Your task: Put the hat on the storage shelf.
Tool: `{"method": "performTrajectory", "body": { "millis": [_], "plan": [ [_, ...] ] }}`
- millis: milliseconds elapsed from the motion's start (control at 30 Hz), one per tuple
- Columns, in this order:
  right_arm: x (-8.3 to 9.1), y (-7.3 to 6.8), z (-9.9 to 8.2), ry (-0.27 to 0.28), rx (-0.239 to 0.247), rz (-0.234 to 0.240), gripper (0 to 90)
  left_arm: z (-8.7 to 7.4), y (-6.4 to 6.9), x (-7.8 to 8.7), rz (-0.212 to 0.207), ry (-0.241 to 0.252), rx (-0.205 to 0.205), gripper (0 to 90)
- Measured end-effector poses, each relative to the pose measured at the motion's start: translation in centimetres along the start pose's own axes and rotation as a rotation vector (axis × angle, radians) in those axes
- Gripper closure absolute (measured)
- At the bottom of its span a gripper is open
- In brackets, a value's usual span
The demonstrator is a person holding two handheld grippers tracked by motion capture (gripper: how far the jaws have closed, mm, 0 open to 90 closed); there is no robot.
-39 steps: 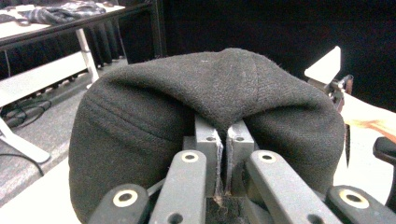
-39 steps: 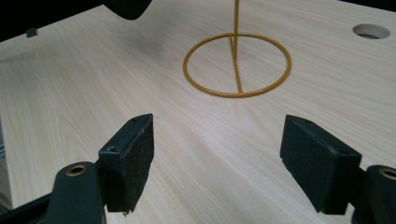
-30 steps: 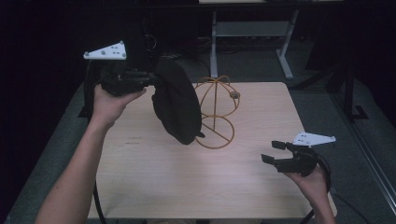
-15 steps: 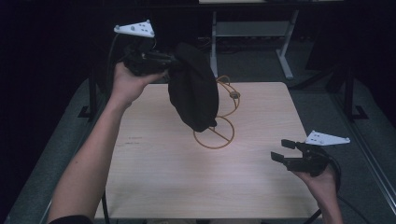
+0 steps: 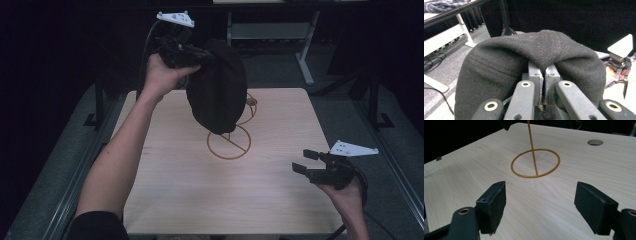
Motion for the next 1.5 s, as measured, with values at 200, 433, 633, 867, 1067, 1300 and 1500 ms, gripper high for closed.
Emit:
{"method": "performTrajectory", "body": {
  "millis": [200,433,633,867,1067,1300,1500],
  "plan": [
    [0.0,0.3,-0.3,0.002,-0.009,0.006,24.9,0.0,-0.4,-1.5,0.002,-0.001,0.019,86.7],
    [-0.2,0.4,-0.5,-0.007,-0.015,0.015,25.0,0.1,-1.3,-5.0,0.005,-0.043,0.067,86.6],
    [-0.2,0.5,-0.7,-0.008,-0.020,0.014,25.1,-0.3,-2.0,-8.2,0.004,-0.097,0.097,86.6],
    [-0.7,0.5,-1.0,-0.031,-0.022,0.024,25.2,-0.3,-2.8,-11.3,-0.013,-0.105,0.162,81.7],
    [-0.9,0.3,-1.1,-0.041,-0.019,0.028,25.3,-0.3,-2.8,-13.7,0.020,-0.173,0.177,63.5],
    [-0.9,0.4,-1.1,-0.032,-0.028,0.027,25.2,-0.2,-2.4,-13.1,0.023,-0.175,0.165,59.5],
    [-1.2,0.3,-1.2,-0.044,-0.021,0.019,25.2,-0.3,-2.2,-12.5,0.028,-0.187,0.143,59.1]
  ]
}}
Point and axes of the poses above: each handheld gripper's, and its own axes: x roughly backward along the jaws, z roughly out of its top, y roughly to its right, the point moved 3 cm from there along -x, roughly forward along the jaws, and after that the axes turned 8 degrees about -z, right-handed, at the moved point
